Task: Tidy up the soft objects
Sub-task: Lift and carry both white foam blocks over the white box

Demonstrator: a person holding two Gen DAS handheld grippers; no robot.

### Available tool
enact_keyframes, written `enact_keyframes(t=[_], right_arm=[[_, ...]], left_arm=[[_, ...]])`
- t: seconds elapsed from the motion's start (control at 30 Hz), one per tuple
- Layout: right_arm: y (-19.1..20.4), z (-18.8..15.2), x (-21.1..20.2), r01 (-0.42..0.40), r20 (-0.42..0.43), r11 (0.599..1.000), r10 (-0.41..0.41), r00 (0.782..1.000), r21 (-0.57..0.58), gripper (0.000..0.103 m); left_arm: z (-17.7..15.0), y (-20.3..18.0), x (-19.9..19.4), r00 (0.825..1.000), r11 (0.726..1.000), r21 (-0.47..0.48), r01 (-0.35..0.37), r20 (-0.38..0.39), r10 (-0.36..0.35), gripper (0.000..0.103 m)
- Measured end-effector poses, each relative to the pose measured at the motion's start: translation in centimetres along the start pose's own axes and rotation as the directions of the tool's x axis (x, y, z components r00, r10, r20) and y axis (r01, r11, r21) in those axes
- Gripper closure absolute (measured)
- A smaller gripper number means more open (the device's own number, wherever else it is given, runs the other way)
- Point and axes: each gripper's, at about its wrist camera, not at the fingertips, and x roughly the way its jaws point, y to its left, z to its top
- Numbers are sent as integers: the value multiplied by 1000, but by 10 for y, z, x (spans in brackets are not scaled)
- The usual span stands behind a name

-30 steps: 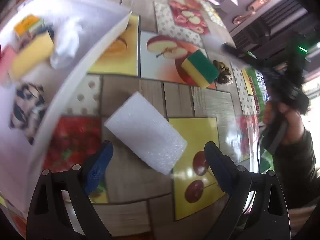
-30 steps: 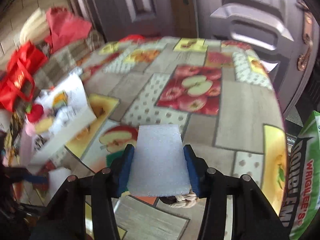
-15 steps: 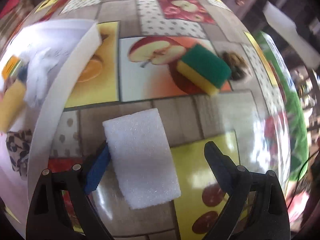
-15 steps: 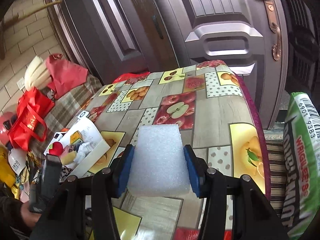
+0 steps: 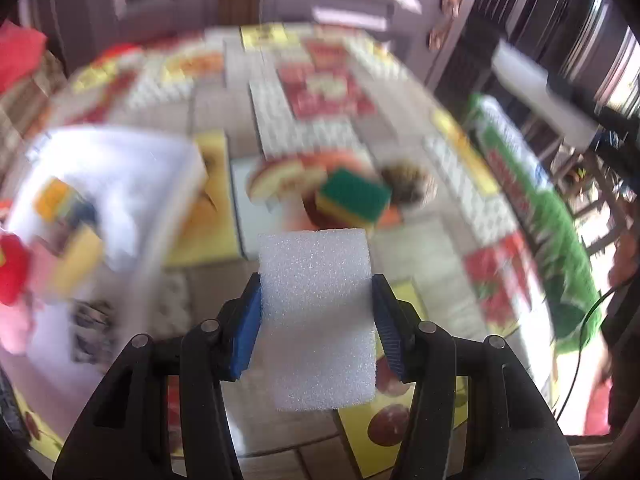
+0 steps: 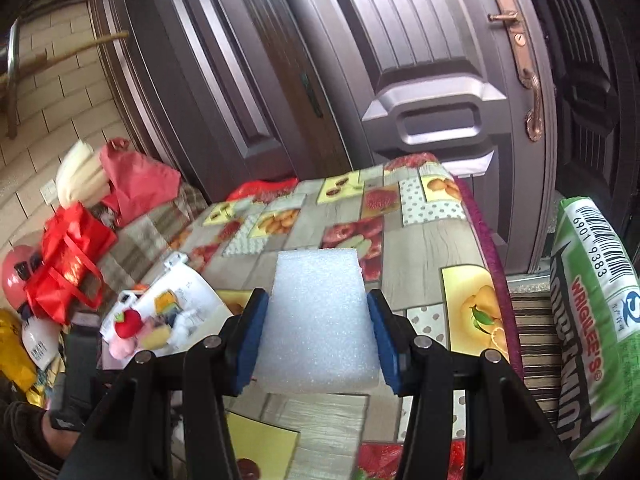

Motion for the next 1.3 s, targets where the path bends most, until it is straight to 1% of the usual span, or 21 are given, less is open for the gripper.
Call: enact_keyframes(t=[0.07,0.13,0.17,0.27,0.37,0.5,0.63,0.8,1.03,1.3], right_arm=[[3,3,-12,-8,31,1000,8,999,13,53],[10,7,-27,-4,62,1000,4,998,2,53],[14,9,-33,-4,76,1000,5,997,-8,53],[28,15,-56,13,127,999,-9,992,-33,53],[40,18,-74,25,173,999,-19,985,-31,53],[53,17,-84,21,196,999,-14,980,-32,53],[68,13,-92,19,209,999,-9,978,-45,53],[83,8,-102,27,226,998,-15,974,-49,53],[102,5,-114,40,251,998,-26,968,-52,53],[127,3,-111,34,261,998,-21,965,-47,53]], left_arm=[[5,4,-24,998,1000,-13,5,64,-4,51],[11,9,-50,991,1000,-22,-4,134,7,51],[12,14,-66,984,1000,-30,-8,175,13,51],[15,30,-97,966,998,-53,-28,255,41,51],[13,46,-124,946,994,-62,-91,307,106,51],[4,61,-143,935,991,-84,-102,333,125,51],[-10,68,-157,929,991,-85,-103,349,126,51],[-24,78,-168,926,992,-94,-87,359,115,51],[-34,91,-183,921,994,-91,-63,379,93,51],[-45,112,-199,913,994,-90,-54,398,86,51]])
